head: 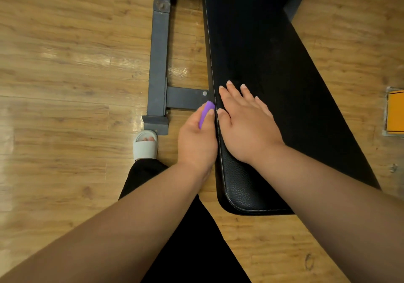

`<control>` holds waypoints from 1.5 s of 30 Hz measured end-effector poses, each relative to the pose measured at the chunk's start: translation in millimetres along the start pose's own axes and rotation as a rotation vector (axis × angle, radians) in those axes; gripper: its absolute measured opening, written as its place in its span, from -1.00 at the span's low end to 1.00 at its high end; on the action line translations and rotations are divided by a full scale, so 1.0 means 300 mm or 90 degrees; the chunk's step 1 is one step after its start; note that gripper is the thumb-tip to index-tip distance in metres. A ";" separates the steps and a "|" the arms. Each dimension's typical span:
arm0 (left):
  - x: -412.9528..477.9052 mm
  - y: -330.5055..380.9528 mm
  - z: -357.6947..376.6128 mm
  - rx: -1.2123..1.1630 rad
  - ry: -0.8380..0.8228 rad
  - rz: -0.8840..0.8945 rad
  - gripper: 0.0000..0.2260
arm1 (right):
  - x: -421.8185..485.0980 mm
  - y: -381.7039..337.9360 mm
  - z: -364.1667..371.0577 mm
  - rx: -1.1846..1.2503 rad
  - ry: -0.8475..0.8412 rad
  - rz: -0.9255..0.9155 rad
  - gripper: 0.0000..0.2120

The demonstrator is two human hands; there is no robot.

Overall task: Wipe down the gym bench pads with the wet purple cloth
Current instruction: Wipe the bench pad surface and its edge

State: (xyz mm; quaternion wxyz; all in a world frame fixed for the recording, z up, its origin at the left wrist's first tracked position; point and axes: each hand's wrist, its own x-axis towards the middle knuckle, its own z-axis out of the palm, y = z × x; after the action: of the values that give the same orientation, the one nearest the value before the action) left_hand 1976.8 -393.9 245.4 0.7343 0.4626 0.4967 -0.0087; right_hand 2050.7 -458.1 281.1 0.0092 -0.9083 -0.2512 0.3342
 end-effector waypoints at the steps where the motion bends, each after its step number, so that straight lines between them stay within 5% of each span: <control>1: -0.029 0.001 -0.011 0.007 -0.013 0.009 -0.73 | -0.001 0.000 0.001 0.000 0.000 0.000 -0.51; 16: -0.062 0.016 -0.064 0.124 -0.101 -0.027 -0.69 | -0.098 -0.021 -0.040 0.016 -0.041 0.009 -0.52; 24: -0.030 0.097 -0.008 0.119 -0.047 -0.099 -0.71 | -0.212 -0.055 -0.011 0.007 -0.019 0.063 -0.51; 45: -0.127 0.080 -0.058 0.195 -0.114 -0.036 -0.65 | -0.211 -0.063 0.007 0.044 0.039 0.084 -0.53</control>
State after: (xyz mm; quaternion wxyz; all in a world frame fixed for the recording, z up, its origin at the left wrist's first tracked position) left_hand 1956.2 -385.1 288.2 0.6962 0.5519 0.4351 -0.1462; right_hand 1999.8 -471.3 321.1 0.0264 -0.9320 -0.1784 0.3145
